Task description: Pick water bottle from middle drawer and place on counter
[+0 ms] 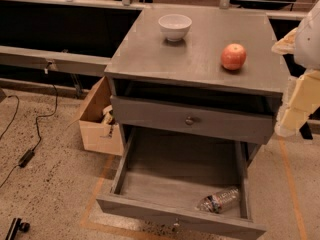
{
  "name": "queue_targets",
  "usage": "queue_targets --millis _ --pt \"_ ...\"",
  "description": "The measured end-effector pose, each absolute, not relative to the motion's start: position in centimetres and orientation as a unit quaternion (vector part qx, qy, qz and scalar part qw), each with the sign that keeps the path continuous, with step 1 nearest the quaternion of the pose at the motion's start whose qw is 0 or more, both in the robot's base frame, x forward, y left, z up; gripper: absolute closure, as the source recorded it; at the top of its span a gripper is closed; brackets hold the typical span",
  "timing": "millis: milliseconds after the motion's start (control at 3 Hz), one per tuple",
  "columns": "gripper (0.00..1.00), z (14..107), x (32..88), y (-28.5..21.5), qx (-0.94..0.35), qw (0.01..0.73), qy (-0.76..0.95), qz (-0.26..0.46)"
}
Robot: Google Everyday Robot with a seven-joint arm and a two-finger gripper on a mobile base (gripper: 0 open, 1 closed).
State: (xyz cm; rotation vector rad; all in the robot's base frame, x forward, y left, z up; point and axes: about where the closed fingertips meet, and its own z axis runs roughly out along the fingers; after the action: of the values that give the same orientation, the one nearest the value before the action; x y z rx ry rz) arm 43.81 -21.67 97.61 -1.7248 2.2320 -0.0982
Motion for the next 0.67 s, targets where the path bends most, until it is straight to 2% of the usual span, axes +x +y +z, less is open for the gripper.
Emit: queue_targets --millis 667 --pt "0.00 97.37 43.88 -21.43 -0.605 0.163 0.778 -0.050"
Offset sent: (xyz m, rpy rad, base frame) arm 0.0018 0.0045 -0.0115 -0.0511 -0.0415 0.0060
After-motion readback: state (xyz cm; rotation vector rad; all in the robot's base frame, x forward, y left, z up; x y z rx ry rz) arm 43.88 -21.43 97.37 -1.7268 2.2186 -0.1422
